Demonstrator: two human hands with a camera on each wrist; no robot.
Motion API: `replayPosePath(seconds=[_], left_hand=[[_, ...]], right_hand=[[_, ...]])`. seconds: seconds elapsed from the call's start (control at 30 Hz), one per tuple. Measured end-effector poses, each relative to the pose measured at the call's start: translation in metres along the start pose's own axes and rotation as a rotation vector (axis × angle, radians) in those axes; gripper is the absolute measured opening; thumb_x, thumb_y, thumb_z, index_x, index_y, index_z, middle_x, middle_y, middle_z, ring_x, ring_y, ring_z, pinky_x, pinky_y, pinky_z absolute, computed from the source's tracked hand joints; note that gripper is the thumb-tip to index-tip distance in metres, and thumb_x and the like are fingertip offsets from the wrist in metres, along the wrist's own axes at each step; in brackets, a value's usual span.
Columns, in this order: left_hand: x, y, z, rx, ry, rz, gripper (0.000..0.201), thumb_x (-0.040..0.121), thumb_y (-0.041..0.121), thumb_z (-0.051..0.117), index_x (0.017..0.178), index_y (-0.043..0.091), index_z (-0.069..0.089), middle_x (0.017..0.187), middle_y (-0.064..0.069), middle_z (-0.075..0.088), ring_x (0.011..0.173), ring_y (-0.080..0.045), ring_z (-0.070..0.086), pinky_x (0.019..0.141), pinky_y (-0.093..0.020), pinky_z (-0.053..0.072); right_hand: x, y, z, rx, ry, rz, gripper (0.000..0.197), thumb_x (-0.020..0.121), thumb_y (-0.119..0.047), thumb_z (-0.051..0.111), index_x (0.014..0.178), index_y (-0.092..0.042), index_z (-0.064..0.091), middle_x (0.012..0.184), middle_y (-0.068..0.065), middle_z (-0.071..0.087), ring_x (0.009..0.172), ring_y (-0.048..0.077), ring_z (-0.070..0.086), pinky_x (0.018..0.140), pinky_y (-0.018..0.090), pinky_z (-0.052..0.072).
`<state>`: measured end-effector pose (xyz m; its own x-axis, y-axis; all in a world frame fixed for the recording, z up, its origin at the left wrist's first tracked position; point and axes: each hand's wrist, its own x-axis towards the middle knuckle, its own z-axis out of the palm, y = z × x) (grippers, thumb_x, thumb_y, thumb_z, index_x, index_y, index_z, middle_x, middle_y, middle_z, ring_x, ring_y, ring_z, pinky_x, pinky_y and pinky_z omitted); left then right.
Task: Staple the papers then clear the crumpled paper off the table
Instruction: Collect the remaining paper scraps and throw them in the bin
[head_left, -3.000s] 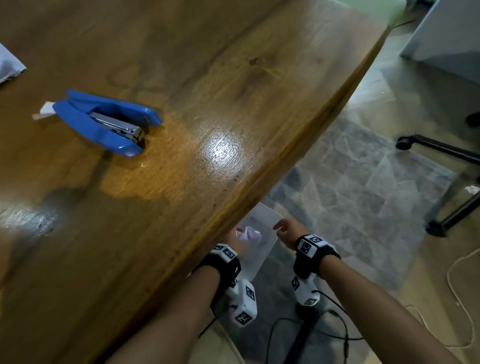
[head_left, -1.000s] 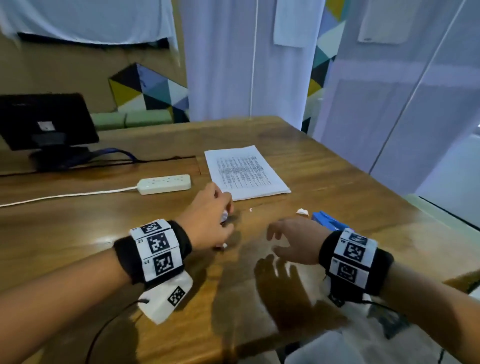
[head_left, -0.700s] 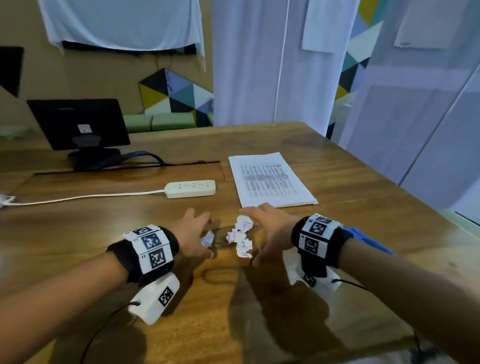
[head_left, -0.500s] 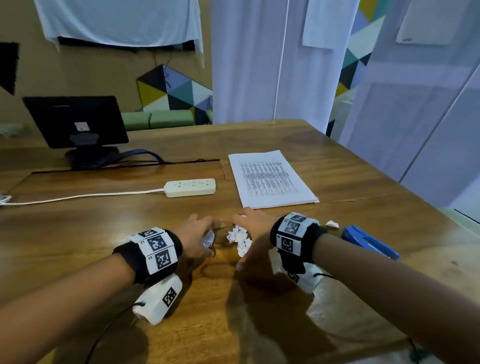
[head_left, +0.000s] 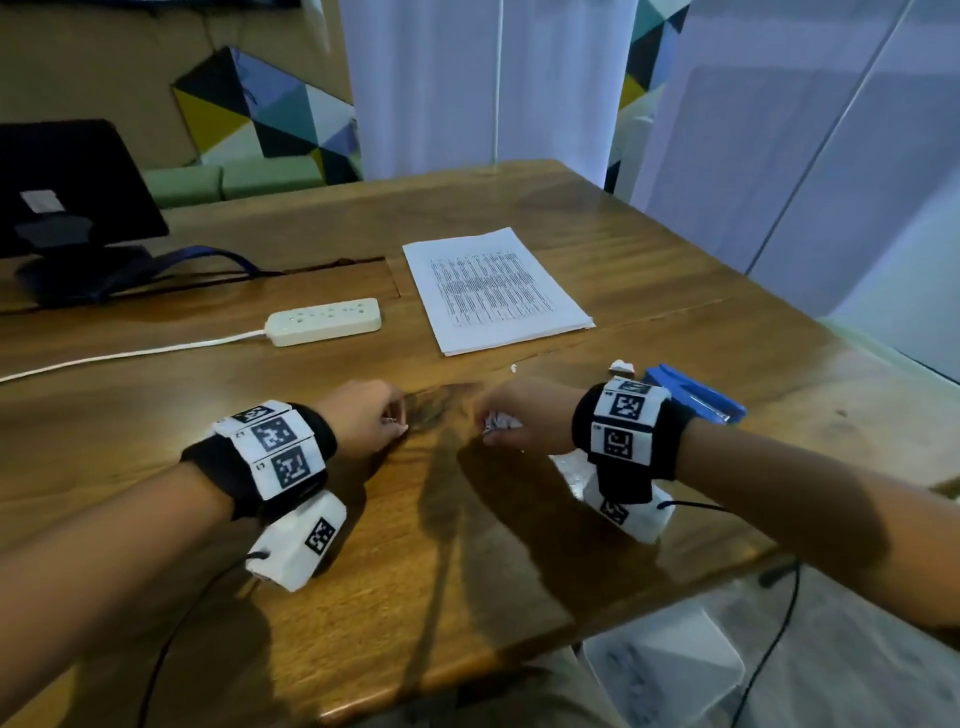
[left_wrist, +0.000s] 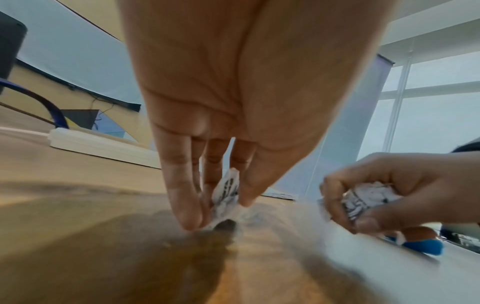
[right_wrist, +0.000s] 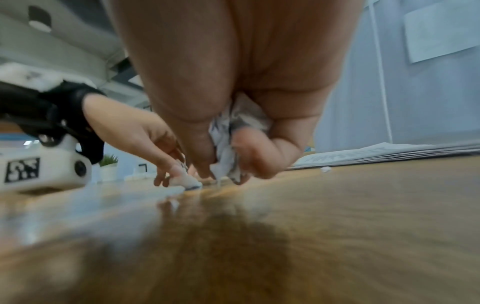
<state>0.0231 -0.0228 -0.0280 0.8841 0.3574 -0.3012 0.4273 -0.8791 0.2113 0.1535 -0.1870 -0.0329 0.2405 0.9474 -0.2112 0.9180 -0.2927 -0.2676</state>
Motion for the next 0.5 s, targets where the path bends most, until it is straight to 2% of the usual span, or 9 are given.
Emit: replayPosePath(seconds=[0.13,0.23,0.3,0.33,0.4,0.47,0.5], left_hand=[[0.013,0.016,0.002,0.014,0.044,0.06,0.008,0.094,0.023,0.051,0.088,0.019,0.052,0.087,0.0,0.057,0.08,-0.017,0.052,0.062,-0.023,0.036],[0.023,0.027,0.003,-0.017,0.08,0.084,0.014,0.095,0.024,0.049,0.083,0.017,0.05,0.079,-0.001,0.059,0.072,-0.018,0.052,0.058,-0.028,0.036],[0.028,0.031,0.003,-0.023,0.092,0.096,0.013,0.095,0.023,0.049,0.085,0.014,0.052,0.082,-0.004,0.064,0.075,-0.023,0.057,0.061,-0.032,0.04],[0.033,0.033,0.005,-0.03,0.09,0.105,0.012,0.094,0.022,0.049,0.087,0.013,0.052,0.083,-0.006,0.067,0.078,-0.024,0.059,0.063,-0.032,0.042],[0.04,0.036,0.007,-0.04,0.07,0.127,0.011,0.095,0.02,0.05,0.09,0.011,0.053,0.077,-0.004,0.068,0.073,-0.022,0.059,0.062,-0.03,0.042],[0.047,0.037,0.011,-0.048,0.06,0.203,0.006,0.094,0.016,0.05,0.091,0.012,0.053,0.07,-0.003,0.067,0.068,-0.019,0.059,0.064,-0.03,0.043],[0.049,0.036,0.015,-0.07,0.062,0.22,0.004,0.094,0.014,0.05,0.092,0.014,0.054,0.069,-0.004,0.068,0.067,-0.021,0.061,0.068,-0.033,0.047]], right_hand=[[-0.061,0.023,-0.007,0.07,0.067,0.087,0.021,0.093,-0.026,0.053,0.111,-0.016,0.056,0.099,0.0,0.055,0.088,0.015,0.05,0.076,0.027,0.039],[-0.117,0.046,0.003,0.166,0.103,0.171,0.002,0.092,-0.03,0.054,0.093,-0.029,0.054,0.087,-0.011,0.057,0.077,0.007,0.053,0.069,0.02,0.04],[-0.155,0.059,0.017,0.254,0.135,0.222,0.003,0.088,-0.034,0.056,0.087,-0.035,0.054,0.08,-0.015,0.057,0.07,0.0,0.055,0.065,0.015,0.04],[-0.174,0.064,0.025,0.304,0.148,0.259,0.004,0.086,-0.035,0.058,0.087,-0.031,0.057,0.08,-0.014,0.059,0.068,-0.002,0.056,0.064,0.013,0.042],[-0.206,0.074,0.045,0.371,0.169,0.324,0.019,0.082,-0.039,0.058,0.088,-0.022,0.064,0.084,-0.01,0.063,0.073,-0.001,0.058,0.068,0.017,0.045],[-0.232,0.083,0.068,0.454,0.207,0.373,0.019,0.079,-0.043,0.058,0.084,-0.026,0.065,0.084,-0.01,0.066,0.078,0.006,0.06,0.074,0.027,0.049],[-0.242,0.089,0.08,0.501,0.202,0.418,0.014,0.079,-0.044,0.059,0.08,-0.03,0.063,0.081,-0.01,0.066,0.077,0.007,0.061,0.073,0.028,0.049]])
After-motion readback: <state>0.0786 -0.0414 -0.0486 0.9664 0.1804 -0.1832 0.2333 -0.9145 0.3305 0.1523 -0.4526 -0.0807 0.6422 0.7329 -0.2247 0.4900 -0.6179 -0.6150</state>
